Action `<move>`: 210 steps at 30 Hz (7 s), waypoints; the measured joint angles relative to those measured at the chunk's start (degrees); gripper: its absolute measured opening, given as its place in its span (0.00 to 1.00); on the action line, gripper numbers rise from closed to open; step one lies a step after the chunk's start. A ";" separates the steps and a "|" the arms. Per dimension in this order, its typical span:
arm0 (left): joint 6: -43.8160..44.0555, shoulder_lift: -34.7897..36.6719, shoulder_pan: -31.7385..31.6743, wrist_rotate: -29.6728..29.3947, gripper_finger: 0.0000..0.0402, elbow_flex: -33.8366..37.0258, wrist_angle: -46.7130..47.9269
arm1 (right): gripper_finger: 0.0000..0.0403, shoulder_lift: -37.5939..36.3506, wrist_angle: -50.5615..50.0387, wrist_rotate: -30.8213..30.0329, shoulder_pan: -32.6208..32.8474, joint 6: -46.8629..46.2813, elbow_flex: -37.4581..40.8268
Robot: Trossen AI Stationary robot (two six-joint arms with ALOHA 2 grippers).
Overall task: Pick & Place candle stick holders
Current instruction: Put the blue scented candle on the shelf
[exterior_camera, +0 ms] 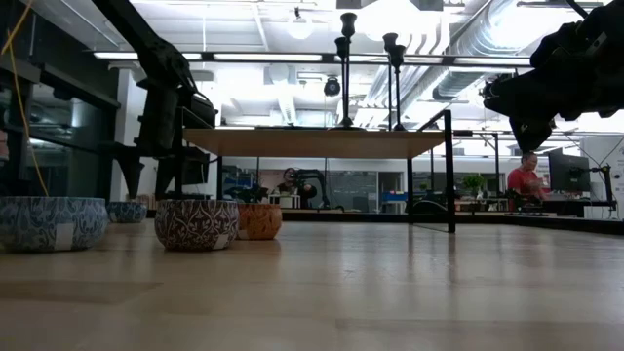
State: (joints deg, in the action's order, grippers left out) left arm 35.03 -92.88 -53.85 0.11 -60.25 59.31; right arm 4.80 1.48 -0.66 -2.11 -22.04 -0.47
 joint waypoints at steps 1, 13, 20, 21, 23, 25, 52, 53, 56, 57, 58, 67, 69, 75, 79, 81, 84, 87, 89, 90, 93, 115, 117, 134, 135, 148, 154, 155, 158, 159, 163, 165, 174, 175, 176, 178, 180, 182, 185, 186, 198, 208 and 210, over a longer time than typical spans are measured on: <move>0.09 -0.42 0.23 0.65 0.52 0.00 -0.36 | 0.24 0.00 -0.01 0.01 0.00 0.00 0.00; 0.85 -1.50 0.77 0.62 0.46 0.00 -1.28 | 0.24 0.00 -0.01 0.01 0.00 0.00 0.00; 0.79 -3.16 0.75 0.83 0.38 0.00 -1.08 | 0.24 0.00 -0.01 0.01 0.00 0.00 0.00; 0.79 -3.14 0.75 0.82 0.38 0.00 -1.14 | 0.24 0.00 0.01 0.01 0.00 0.00 0.00; 0.70 -3.14 0.75 0.82 0.36 0.00 -1.05 | 0.24 0.00 0.00 0.00 0.00 0.00 0.00; 0.08 -3.14 0.75 0.82 0.35 0.00 -0.89 | 0.24 0.00 0.00 0.00 0.01 0.00 0.00; -2.15 -3.12 0.74 -0.63 0.01 0.00 -0.25 | 0.24 0.00 -0.01 0.01 0.02 0.00 0.00; -2.40 -3.12 0.73 -0.69 0.01 0.00 -0.06 | 0.24 0.00 0.01 0.01 0.02 0.00 0.00; -3.41 -3.12 0.75 -0.73 0.01 0.00 0.63 | 0.24 0.00 -0.01 0.01 0.01 0.00 0.00; -3.54 -3.12 0.75 -0.73 0.01 0.00 0.83 | 0.24 0.00 0.00 0.01 0.00 0.00 0.00; -3.66 -3.12 0.75 -0.73 0.01 0.00 0.84 | 0.24 0.00 -0.01 0.01 0.02 0.00 0.00; -3.45 1.84 0.64 -0.73 0.00 0.00 1.32 | 0.24 0.00 0.00 0.01 0.01 0.00 0.00; -3.29 3.65 0.60 -0.58 0.00 0.00 1.71 | 0.24 0.00 0.00 0.01 0.01 0.01 0.00; -2.67 9.25 0.60 -0.20 0.00 -2.90 5.95 | 0.24 0.00 -0.01 0.01 0.00 0.00 0.00; -3.20 11.11 0.57 0.61 0.00 -8.05 8.70 | 0.24 0.00 0.00 0.01 0.01 0.00 0.00; -3.68 11.11 0.57 0.53 0.00 -11.54 10.86 | 0.24 0.00 0.01 0.01 0.02 0.00 0.00; -4.82 11.11 -0.07 -0.88 0.00 -16.81 13.72 | 0.24 0.00 -0.01 0.01 0.00 0.00 0.00; -5.82 10.98 -0.69 -1.33 0.00 -21.70 16.73 | 0.24 0.00 -0.01 0.01 0.01 0.01 0.00; -6.87 10.72 -0.67 -1.16 0.00 -24.47 17.53 | 0.24 0.00 0.01 -0.01 0.00 0.00 0.00; -7.56 10.57 -0.65 -0.83 0.00 -25.80 17.81 | 0.24 0.00 0.01 -0.01 0.00 0.00 0.00; -9.89 9.77 -0.50 -0.41 0.00 -29.66 17.81 | 0.24 0.00 0.00 0.01 0.00 0.00 0.00; -16.79 -5.67 2.46 9.65 0.00 -52.87 20.72 | 0.24 0.00 -0.01 0.01 0.00 0.00 0.00; -16.78 -7.05 3.10 9.87 0.00 -53.80 20.57 | 0.24 0.00 0.00 0.01 0.01 0.00 0.00; -34.71 -13.12 9.45 16.48 0.00 -56.02 15.75 | 0.24 0.00 0.00 0.01 0.01 0.00 0.00; -36.48 -13.34 9.75 16.59 0.00 -56.02 15.72 | 0.24 0.00 -0.01 -0.01 0.01 0.00 0.00; -66.33 -14.66 12.05 20.63 0.00 -56.00 15.66 | 0.24 0.00 0.01 0.01 0.00 0.00 0.00; -73.19 -15.13 12.29 18.68 0.00 -56.00 14.18 | 0.24 0.00 0.01 0.01 0.02 0.00 0.00; -74.28 -15.24 12.40 18.51 0.00 -56.00 13.88 | 0.24 0.00 0.01 0.01 0.00 0.00 0.00; -78.18 -15.82 13.01 18.34 0.00 -55.99 14.08 | 0.24 0.00 -0.01 0.01 0.02 0.00 0.00; -79.84 -15.86 13.08 18.31 0.00 -55.95 14.33 | 0.24 0.00 0.01 0.01 0.02 0.00 0.00; -85.02 -15.94 14.09 16.37 0.00 -56.00 13.95 | 0.24 0.00 -0.01 0.01 0.00 0.00 0.00; -86.34 -16.18 14.53 15.41 0.00 -55.98 14.28 | 0.24 0.00 -0.01 0.01 0.01 0.00 0.00; -90.91 -16.58 16.57 11.96 0.00 -56.00 14.12 | 0.24 0.00 -0.01 0.01 0.02 0.00 0.00; -90.95 -16.87 16.79 11.55 0.00 -55.98 14.28 | 0.24 0.00 0.01 -0.01 0.00 0.00 0.00; -90.98 -17.32 16.85 11.10 0.00 -55.98 14.29 | 0.24 0.00 -0.01 0.01 0.02 0.00 0.00; -91.57 -17.97 17.36 9.81 0.00 -55.98 14.21 | 0.24 0.00 -0.01 0.02 0.02 0.00 0.00; -92.08 -18.65 17.98 8.09 0.00 -55.98 14.12 | 0.24 0.00 0.01 0.01 0.00 0.00 0.00; -92.26 -18.79 18.24 7.87 0.00 -55.90 14.07 | 0.24 0.00 0.01 0.01 0.02 0.00 0.00; -92.27 -18.71 18.94 8.03 0.00 -55.91 13.67 | 0.24 0.00 -0.01 0.01 0.02 0.00 0.00; -92.26 -18.71 19.10 7.99 0.00 -55.91 13.73 | 0.24 0.00 0.01 0.01 0.00 0.00 0.00; -91.41 -19.06 20.16 8.31 0.00 -55.91 15.85 | 0.24 0.00 0.01 0.01 0.02 0.00 0.00; -86.15 -19.07 20.09 5.10 0.00 -55.91 16.37 | 0.24 0.00 0.01 0.01 0.00 0.02 0.00; -85.67 -19.42 20.07 5.12 0.00 -56.00 16.69 | 0.24 0.00 0.01 0.02 0.02 0.00 0.00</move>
State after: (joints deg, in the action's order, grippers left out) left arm -50.64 -112.31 -33.78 5.23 -116.25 76.00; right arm 4.80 1.49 -0.64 -2.09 -22.04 -0.47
